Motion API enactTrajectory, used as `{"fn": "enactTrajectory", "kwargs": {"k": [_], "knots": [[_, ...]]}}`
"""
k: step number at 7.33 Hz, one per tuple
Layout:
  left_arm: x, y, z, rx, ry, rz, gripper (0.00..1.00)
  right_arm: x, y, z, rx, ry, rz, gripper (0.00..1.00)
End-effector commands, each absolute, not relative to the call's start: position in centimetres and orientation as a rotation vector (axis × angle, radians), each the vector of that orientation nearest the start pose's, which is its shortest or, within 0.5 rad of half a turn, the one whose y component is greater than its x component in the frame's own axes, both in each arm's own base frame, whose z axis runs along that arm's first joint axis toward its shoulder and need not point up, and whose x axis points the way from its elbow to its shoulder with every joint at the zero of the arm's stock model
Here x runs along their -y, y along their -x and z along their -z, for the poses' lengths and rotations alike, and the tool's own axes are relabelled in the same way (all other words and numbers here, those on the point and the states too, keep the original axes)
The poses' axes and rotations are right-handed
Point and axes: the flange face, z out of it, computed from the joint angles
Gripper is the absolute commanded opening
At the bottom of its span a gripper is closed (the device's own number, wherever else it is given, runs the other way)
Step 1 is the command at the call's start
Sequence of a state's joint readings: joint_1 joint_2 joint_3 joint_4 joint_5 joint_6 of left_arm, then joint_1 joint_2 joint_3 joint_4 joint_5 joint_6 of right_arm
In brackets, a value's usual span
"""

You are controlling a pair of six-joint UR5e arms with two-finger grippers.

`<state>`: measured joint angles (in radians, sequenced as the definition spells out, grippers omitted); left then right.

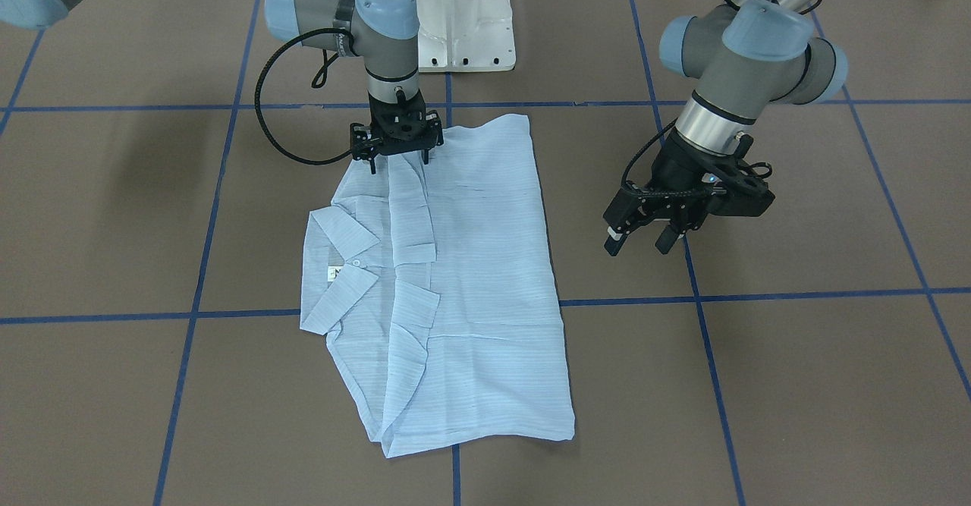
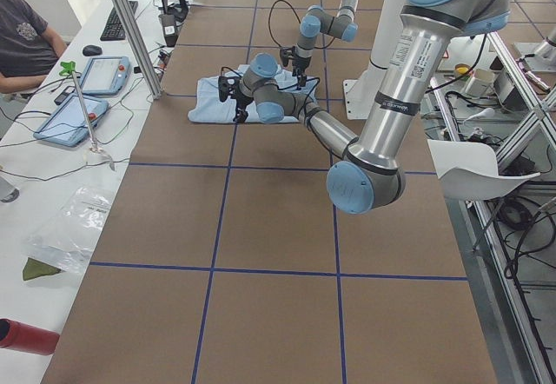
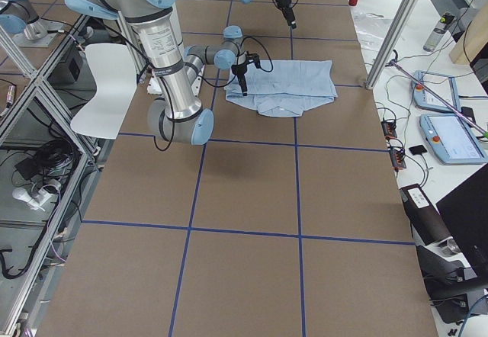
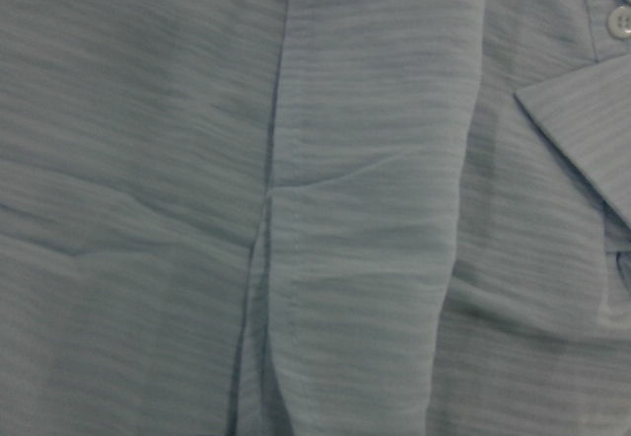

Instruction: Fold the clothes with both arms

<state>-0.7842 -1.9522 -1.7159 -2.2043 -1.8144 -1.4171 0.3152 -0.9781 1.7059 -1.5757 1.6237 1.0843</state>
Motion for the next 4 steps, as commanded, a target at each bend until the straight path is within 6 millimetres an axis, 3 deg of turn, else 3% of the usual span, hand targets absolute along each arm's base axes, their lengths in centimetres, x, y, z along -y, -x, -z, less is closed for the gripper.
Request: {"fn": "enactTrajectory", "kwargs": {"k": [1,4], "knots": [[51.9,-36.7,-30.4,-1.139,-0.332,0.416,1.00,33.0,59.9,-26.6,0.677,-0.229,0.185,1.00],[51.9,-37.2,-30.5,-1.143,-0.328,0.412,1.00,33.5,58.7,-27.1,0.641,-0.212,0.175,1.00]]}}
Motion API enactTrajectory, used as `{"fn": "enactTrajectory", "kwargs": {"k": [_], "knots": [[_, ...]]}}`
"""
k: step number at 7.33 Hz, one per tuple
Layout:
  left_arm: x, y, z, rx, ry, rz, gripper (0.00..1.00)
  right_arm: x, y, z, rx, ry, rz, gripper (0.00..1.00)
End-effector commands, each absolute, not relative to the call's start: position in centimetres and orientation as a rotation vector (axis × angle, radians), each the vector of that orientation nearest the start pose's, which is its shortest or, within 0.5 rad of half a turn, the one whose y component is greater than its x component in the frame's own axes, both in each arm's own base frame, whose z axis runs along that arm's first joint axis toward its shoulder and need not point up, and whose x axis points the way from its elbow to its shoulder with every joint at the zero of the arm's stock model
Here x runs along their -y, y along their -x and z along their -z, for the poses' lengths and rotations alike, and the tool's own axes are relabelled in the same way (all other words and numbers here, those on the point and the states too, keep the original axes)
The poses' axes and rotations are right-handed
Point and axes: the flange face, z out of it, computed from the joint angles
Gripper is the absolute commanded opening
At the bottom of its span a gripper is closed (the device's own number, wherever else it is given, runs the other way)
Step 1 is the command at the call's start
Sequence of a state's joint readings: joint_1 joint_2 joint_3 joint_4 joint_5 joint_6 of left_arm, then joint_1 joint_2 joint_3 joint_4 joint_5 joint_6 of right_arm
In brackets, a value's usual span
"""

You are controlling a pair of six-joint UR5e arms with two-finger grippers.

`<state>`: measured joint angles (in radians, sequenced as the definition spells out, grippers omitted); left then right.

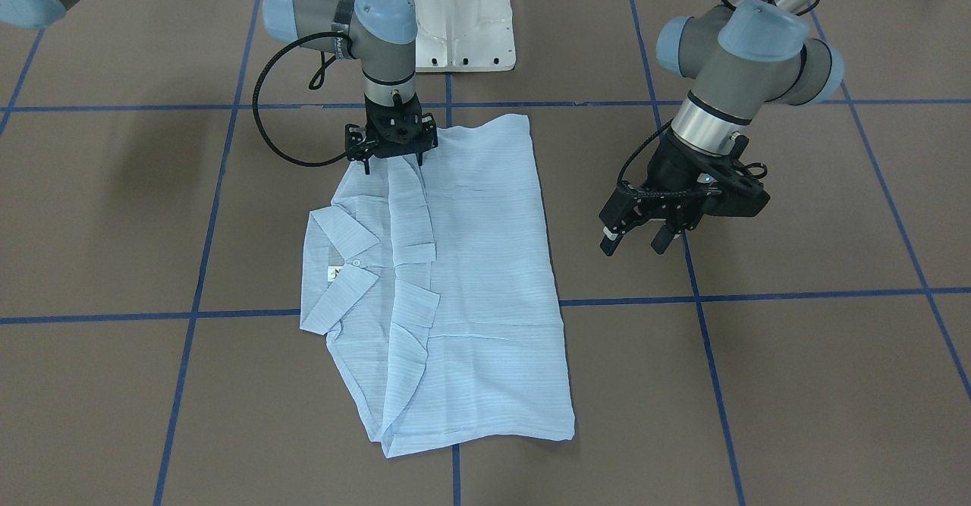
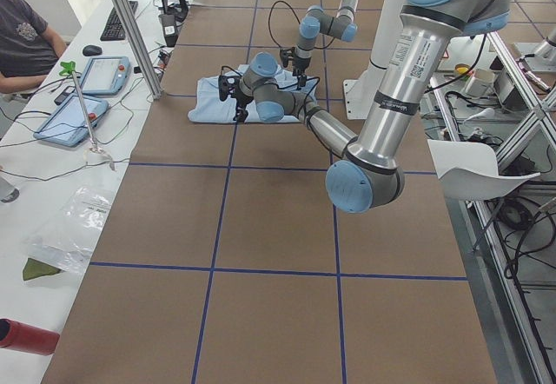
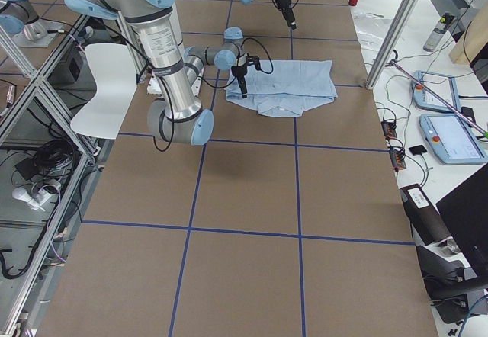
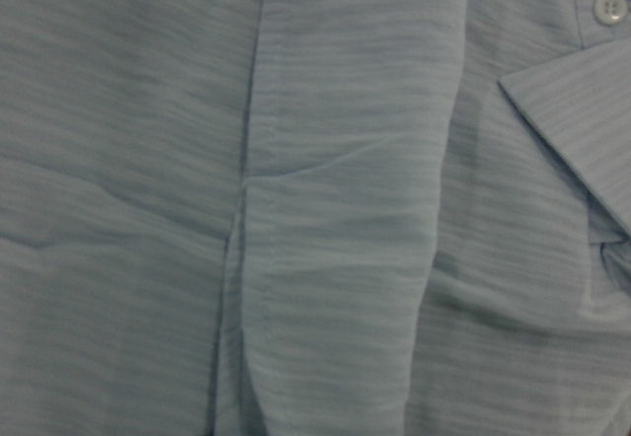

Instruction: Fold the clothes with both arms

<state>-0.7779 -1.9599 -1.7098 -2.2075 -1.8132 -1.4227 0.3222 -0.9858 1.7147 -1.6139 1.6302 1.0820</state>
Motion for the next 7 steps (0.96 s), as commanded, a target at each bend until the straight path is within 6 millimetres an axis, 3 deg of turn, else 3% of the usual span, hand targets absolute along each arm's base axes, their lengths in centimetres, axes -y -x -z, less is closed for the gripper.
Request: {"fn": "enactTrajectory", "kwargs": {"k": [1,2,5,7], "knots": [[51.7,-37.5,-30.4,-1.145,-0.327,0.409,1.00,33.6,57.2,-27.2,0.625,-0.209,0.167,1.00],[51.7,-37.6,-30.1,-1.149,-0.328,0.408,1.00,33.8,55.0,-26.7,0.618,-0.205,0.158,1.00],[51.7,-37.7,-29.8,-1.153,-0.327,0.405,1.00,33.1,51.6,-30.1,0.557,-0.184,0.168,1.00],[51.8,-37.9,-29.0,-1.160,-0.330,0.402,1.00,34.2,49.9,-29.3,0.570,-0.211,0.180,1.00]]}}
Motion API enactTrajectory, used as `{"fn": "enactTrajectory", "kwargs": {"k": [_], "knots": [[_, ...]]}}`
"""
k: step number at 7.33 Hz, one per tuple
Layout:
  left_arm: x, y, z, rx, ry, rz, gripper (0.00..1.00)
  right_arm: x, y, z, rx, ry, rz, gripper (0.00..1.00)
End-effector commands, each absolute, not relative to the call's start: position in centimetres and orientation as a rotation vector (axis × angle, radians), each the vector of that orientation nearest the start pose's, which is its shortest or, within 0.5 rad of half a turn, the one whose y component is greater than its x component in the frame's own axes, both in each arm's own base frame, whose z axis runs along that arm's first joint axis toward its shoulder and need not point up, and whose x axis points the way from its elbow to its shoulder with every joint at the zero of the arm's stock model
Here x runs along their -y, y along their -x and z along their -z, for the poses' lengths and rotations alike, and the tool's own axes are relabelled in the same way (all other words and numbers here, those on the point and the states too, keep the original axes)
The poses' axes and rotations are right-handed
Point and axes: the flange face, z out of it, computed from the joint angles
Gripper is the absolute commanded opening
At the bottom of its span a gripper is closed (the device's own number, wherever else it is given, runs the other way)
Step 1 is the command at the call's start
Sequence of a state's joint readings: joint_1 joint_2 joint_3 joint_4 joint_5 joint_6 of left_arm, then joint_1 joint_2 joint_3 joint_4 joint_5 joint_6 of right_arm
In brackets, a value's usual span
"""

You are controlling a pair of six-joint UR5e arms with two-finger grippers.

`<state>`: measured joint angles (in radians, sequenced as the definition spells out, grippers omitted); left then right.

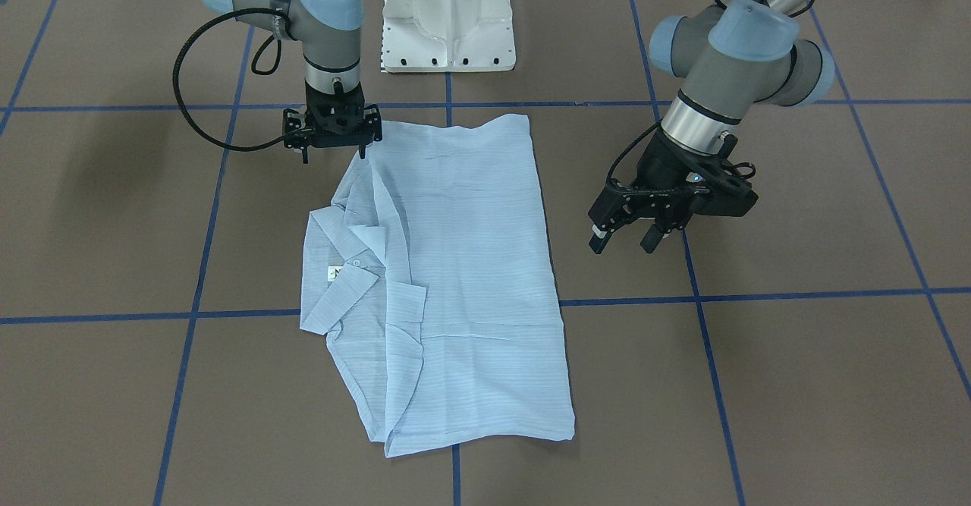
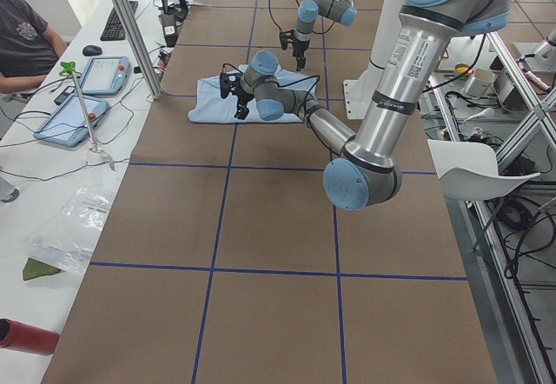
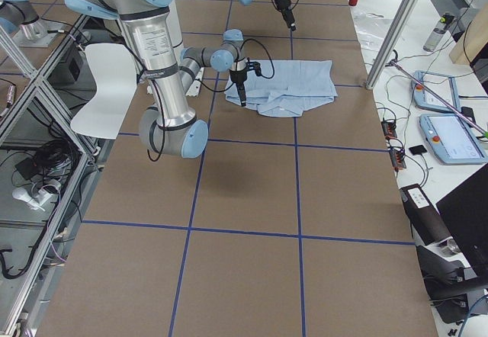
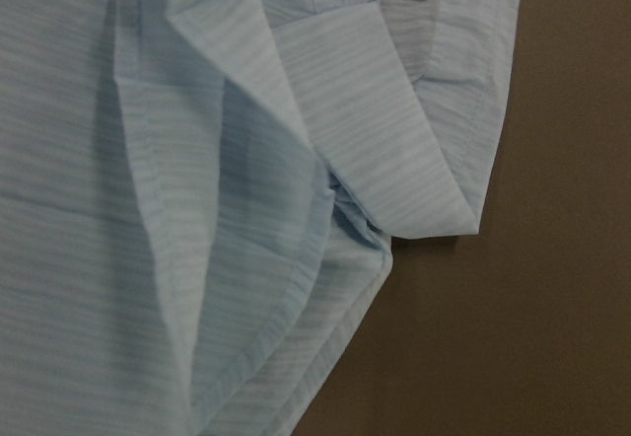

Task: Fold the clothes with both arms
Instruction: 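Press and smooth the collar area with the right gripper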

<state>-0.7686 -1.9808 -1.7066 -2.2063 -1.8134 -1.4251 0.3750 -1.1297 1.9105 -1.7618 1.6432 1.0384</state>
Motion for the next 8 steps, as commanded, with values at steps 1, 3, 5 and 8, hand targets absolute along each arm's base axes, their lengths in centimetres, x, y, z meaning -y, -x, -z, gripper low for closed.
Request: {"fn": "enactTrajectory", "kwargs": {"k": [1,3,5,8], "knots": [[51.8,-37.9,-29.0,-1.160,-0.330,0.402,1.00,34.4,50.1,-28.8,0.577,-0.220,0.181,1.00],[51.9,-38.0,-29.2,-1.155,-0.329,0.400,1.00,37.3,50.2,-25.2,0.611,-0.279,0.202,1.00],[51.9,-38.0,-29.4,-1.154,-0.328,0.399,1.00,40.7,53.2,-24.5,0.585,-0.310,0.233,1.00],[52.0,-38.1,-29.7,-1.153,-0.327,0.399,1.00,42.9,57.6,-26.9,0.639,-0.352,0.248,1.00]]}}
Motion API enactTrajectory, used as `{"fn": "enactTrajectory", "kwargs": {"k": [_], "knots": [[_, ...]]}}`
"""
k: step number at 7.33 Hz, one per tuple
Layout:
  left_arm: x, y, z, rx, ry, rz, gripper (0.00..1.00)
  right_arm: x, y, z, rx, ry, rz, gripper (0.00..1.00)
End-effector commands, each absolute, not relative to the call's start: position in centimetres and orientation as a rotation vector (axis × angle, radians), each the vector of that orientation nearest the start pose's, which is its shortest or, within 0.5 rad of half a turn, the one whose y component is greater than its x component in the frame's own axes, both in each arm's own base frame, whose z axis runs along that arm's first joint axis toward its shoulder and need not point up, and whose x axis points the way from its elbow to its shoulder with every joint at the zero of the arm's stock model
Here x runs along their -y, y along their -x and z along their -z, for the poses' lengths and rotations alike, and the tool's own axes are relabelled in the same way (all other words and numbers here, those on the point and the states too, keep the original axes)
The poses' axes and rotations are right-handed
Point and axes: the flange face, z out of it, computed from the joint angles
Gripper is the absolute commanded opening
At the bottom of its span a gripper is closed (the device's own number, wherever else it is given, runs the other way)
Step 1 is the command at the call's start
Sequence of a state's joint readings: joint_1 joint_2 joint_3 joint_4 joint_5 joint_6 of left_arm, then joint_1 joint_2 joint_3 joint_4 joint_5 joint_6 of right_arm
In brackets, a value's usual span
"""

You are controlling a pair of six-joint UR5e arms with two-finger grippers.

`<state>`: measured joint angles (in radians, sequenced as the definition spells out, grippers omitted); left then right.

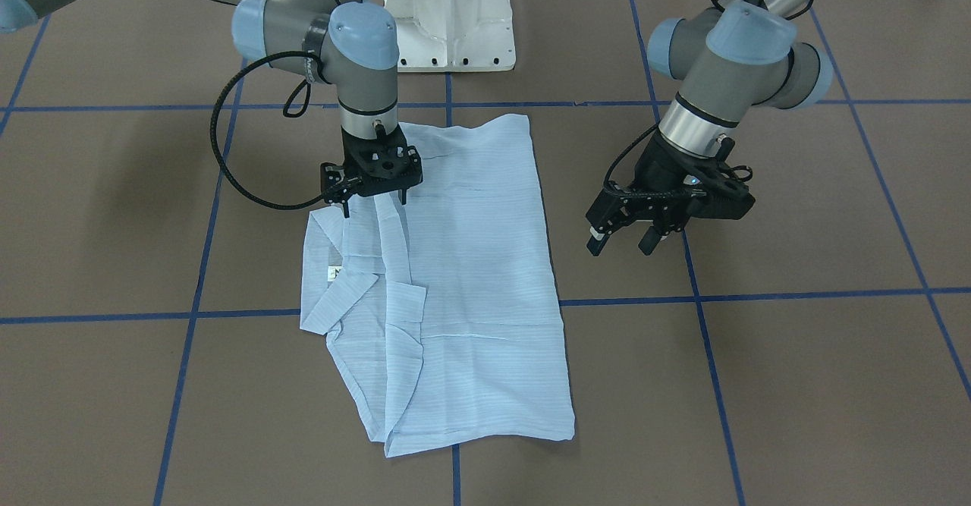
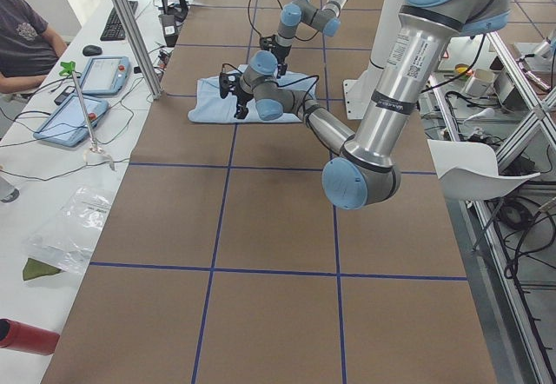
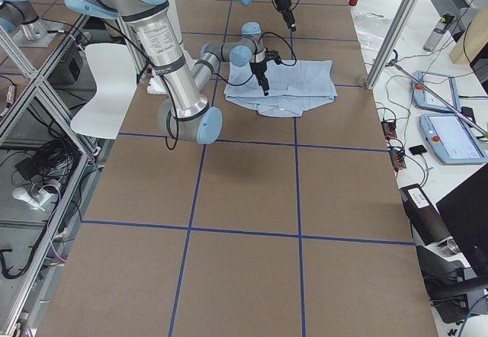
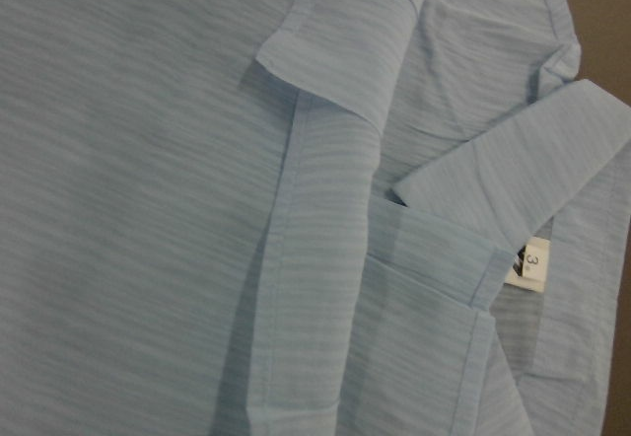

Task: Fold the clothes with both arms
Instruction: 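Press and smooth the collar area with the right gripper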

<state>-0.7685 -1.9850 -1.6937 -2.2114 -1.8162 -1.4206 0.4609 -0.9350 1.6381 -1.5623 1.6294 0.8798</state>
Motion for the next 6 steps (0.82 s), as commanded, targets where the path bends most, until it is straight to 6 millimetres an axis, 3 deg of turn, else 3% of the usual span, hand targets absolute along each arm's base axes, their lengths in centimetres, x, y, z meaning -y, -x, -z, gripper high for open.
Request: {"fn": "enactTrajectory", "kwargs": {"k": [1,4,6], "knots": [[52.0,-38.1,-29.5,-1.156,-0.328,0.399,1.00,43.0,57.7,-27.2,0.633,-0.349,0.250,1.00],[52.0,-38.5,-29.6,-1.156,-0.323,0.399,1.00,44.0,56.9,-28.9,0.597,-0.352,0.273,1.00],[52.1,-39.2,-29.2,-1.159,-0.321,0.395,1.00,46.8,53.6,-31.6,0.557,-0.355,0.272,1.00]]}}
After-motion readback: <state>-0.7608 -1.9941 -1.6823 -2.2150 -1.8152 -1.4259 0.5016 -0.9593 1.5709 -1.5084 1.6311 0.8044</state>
